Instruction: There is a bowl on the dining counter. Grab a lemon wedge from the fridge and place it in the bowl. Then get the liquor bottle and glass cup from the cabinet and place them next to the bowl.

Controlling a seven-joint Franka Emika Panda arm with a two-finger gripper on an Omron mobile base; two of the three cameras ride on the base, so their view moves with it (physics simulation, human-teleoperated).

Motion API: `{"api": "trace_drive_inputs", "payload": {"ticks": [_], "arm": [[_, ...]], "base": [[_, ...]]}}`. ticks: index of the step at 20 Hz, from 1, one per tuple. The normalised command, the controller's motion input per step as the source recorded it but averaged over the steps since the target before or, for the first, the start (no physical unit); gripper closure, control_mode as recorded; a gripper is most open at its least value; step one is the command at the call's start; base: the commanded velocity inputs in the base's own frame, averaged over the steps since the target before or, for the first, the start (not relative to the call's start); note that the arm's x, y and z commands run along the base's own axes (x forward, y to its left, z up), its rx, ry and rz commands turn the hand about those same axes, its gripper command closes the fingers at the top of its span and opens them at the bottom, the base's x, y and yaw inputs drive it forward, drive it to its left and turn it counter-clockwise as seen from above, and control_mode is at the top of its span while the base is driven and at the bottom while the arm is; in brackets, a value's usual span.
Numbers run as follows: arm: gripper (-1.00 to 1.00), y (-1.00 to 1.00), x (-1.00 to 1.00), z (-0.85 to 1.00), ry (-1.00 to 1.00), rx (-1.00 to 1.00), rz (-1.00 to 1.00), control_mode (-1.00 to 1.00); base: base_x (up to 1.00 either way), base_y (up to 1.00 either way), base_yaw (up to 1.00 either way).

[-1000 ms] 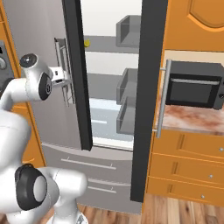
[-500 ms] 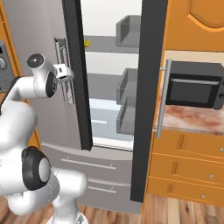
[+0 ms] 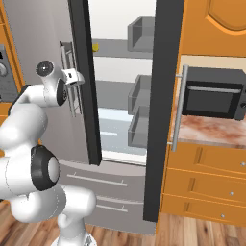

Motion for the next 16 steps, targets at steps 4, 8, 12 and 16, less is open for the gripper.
{"api": "trace_drive_inputs", "payload": {"ticks": [4,8,12,16], "arm": [[-1.00,0.12,0.44,-0.03,-0.03,0.00,0.00,-1.00],[1.00,0.13,0.44,-0.04,-0.01,0.00,0.00,-1.00],[1.00,0.17,0.15,-0.07,0.00,0.00,0.00,-1.00],[1.00,0.45,-0.21,0.00,0.00,0.00,0.00,-1.00]], "base": [[0.00,0.00,0.00],[0.00,0.00,0.00],[0.00,0.00,0.00],[0.00,0.00,0.00]]}}
